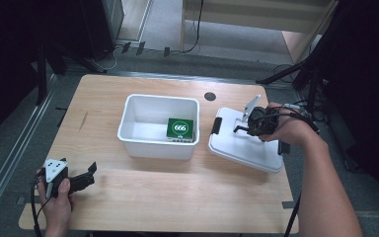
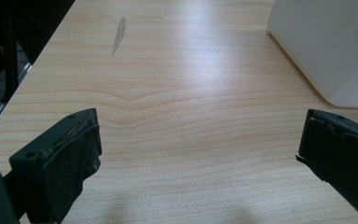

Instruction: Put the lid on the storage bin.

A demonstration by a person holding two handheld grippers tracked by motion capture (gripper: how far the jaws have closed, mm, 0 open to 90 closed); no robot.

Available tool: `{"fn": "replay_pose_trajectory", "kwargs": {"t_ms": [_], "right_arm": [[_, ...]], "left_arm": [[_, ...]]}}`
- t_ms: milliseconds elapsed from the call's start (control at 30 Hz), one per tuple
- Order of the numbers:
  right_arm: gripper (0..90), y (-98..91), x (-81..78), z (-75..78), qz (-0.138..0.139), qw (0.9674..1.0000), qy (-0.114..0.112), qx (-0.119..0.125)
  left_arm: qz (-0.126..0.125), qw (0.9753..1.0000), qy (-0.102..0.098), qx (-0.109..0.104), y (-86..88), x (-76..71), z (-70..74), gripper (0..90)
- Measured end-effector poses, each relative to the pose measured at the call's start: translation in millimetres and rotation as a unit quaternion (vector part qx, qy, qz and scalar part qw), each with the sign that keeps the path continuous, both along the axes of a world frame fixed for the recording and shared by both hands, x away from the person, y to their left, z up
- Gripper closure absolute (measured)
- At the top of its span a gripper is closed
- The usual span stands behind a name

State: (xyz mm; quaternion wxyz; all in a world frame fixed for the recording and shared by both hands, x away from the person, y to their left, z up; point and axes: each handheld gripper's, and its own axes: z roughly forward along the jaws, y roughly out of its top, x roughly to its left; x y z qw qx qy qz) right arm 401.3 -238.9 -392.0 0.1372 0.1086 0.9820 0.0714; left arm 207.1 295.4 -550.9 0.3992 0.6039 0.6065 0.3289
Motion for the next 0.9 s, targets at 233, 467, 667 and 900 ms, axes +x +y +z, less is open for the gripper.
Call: {"fn": "replay_pose_trajectory", "kwargs": {"t_ms": [233,467,667,900], "right_arm": [[85.3,1.9,-0.9,28.1,0.004,0.9999,-0.010,-0.003],[85.2,7.5,0.8,55.9,0.009,0.9998,-0.016,-0.004],[85.3,13.3,0.4,75.0,0.014,0.9996,-0.026,0.003],[85.3,26.4,-0.9,98.3,0.019,0.9992,-0.036,0.006]], "left_arm": [[0.000,1.0000,-0.001,0.000,-0.1,0.0,-0.1,0.0],[-0.001,1.0000,-0.001,-0.001,0.3,0.0,-0.1,0.0],[-0.001,1.0000,0.000,-0.002,0.5,0.0,0.0,0.0],[-0.001,1.0000,0.000,-0.002,0.5,0.0,0.0,0.0]]}}
